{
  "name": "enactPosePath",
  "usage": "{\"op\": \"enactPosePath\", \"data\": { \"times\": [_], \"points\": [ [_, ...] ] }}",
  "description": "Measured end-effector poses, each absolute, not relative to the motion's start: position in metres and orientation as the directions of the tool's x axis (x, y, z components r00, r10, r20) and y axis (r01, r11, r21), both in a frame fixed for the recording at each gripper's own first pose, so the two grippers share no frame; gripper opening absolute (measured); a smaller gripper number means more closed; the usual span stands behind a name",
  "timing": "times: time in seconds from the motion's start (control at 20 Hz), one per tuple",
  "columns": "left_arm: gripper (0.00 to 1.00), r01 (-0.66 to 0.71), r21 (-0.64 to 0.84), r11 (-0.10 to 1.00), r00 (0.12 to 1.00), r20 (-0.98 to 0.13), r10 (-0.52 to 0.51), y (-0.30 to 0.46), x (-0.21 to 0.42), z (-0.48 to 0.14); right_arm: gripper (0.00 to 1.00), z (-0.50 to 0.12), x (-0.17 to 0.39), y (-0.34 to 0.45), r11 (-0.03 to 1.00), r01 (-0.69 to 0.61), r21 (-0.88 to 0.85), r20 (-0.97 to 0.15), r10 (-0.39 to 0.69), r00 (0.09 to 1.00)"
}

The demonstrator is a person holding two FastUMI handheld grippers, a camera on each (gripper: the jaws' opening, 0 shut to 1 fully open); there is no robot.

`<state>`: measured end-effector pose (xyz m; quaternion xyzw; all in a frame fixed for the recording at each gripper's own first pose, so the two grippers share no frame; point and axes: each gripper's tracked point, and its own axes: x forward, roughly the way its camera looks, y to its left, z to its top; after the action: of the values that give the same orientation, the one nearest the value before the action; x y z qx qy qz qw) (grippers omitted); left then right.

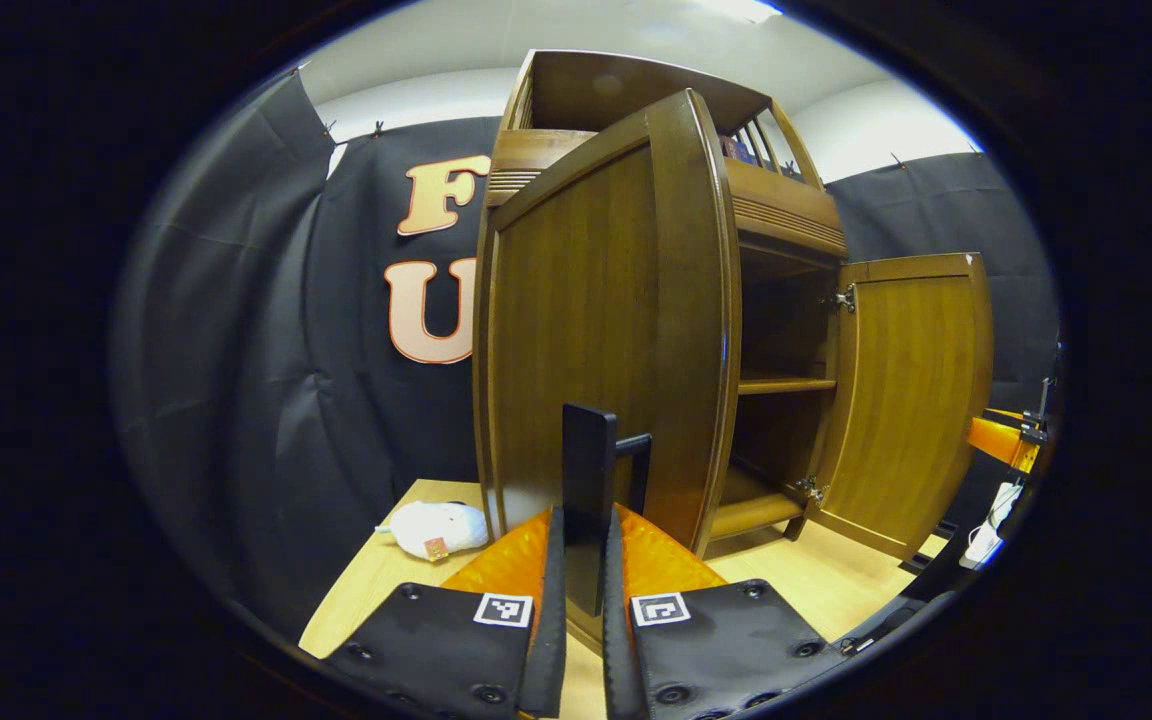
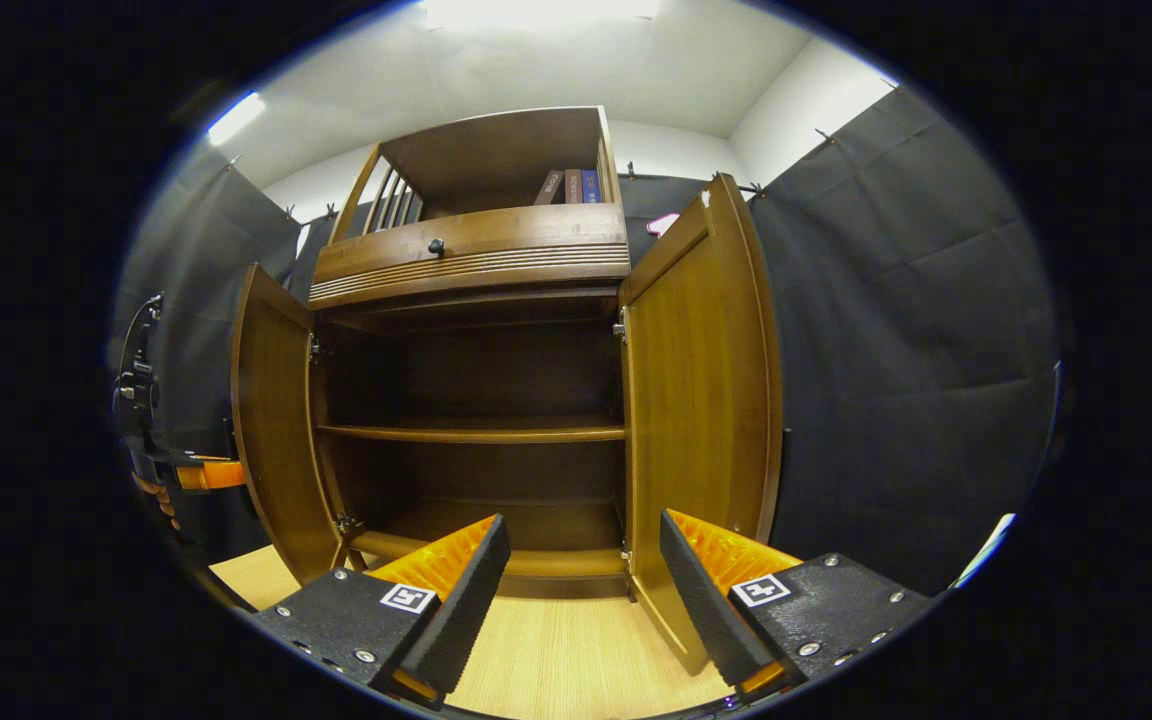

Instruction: Open the right door of the double-door shoe cabinet with the right hand, and open the left door with the left hand.

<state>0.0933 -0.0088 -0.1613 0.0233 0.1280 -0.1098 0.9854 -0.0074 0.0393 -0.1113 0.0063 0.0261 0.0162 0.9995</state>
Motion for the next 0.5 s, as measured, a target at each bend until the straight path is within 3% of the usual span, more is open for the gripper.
{"op": "enactPosePath", "data": {
  "times": [0.2, 0.35, 0.4, 0.5],
  "points": [
    [0.10, 0.188, 0.053, 0.981, 0.953, -0.250, -0.169, 0.019, 0.087, -0.160, 0.92, -0.115, -0.003, 0.052, 0.999, -0.046, 0.019, -0.051, 0.047, 0.998],
    [0.12, 0.202, 0.028, 0.979, 0.948, -0.256, -0.188, 0.032, 0.084, -0.158, 0.92, -0.118, -0.002, 0.061, 0.998, -0.062, 0.023, -0.053, 0.063, 0.997],
    [0.12, 0.208, 0.027, 0.978, 0.948, -0.254, -0.194, 0.035, 0.085, -0.157, 0.97, -0.118, 0.000, 0.063, 0.998, -0.066, 0.023, -0.054, 0.067, 0.996],
    [0.12, 0.206, 0.032, 0.978, 0.948, -0.253, -0.191, 0.047, 0.085, -0.157, 0.92, -0.119, 0.003, 0.066, 0.997, -0.070, 0.024, -0.051, 0.071, 0.996]
  ]
}}
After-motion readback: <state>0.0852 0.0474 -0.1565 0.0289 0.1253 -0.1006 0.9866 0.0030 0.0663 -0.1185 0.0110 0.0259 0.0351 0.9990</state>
